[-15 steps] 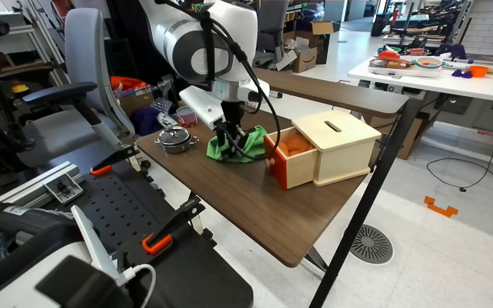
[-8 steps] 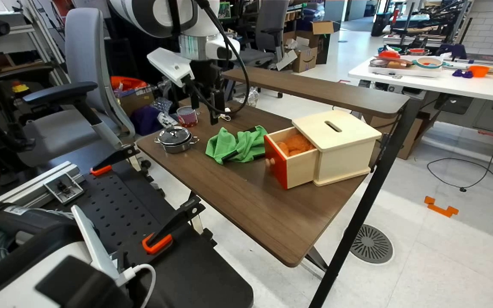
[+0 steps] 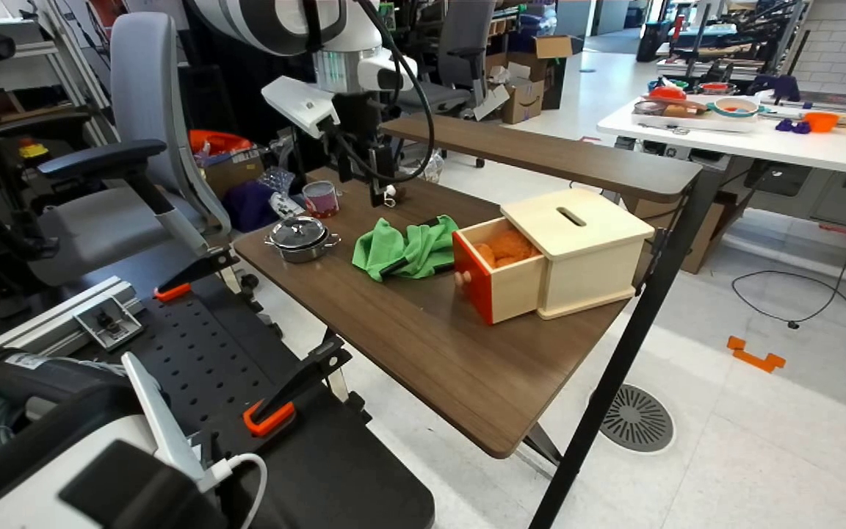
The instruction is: Fold the green towel, then move it to the right
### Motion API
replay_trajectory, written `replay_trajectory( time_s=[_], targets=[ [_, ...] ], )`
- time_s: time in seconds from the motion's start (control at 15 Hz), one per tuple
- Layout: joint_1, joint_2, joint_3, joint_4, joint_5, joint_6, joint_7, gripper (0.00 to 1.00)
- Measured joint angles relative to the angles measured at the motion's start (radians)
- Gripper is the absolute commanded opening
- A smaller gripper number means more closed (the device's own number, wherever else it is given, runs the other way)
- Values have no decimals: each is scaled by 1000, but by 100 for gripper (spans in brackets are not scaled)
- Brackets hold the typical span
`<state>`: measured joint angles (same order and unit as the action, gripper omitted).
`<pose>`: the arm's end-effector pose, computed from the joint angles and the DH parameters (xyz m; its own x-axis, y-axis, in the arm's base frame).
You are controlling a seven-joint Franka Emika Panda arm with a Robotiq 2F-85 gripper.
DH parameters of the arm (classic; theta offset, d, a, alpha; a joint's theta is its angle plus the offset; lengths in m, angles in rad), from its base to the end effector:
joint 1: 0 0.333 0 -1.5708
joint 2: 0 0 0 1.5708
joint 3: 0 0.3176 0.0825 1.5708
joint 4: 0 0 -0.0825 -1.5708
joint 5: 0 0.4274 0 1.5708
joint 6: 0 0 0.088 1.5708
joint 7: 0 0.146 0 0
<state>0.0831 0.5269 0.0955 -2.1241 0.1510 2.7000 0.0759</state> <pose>0.5908 0.1081 0.0877 0.9984 -0.0483 0.0304 -0.0442 -0.9917 -0.1211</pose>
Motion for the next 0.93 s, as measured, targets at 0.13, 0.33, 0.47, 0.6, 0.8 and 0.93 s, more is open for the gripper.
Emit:
replay_trajectory(
  time_s=[0.13, 0.33, 0.47, 0.6, 0.8, 0.93],
  targets=[
    [19, 38, -32, 38, -52, 0, 25, 100],
    [50, 123, -70, 113, -105, 0, 54, 100],
    [68, 186, -85, 168, -120, 0, 65, 100],
    [79, 247, -91, 223, -123, 0, 68, 100],
    [80, 318, -93, 289, -123, 0, 68, 100],
    [73, 345, -93, 313, -123, 0, 68, 100]
  ],
)
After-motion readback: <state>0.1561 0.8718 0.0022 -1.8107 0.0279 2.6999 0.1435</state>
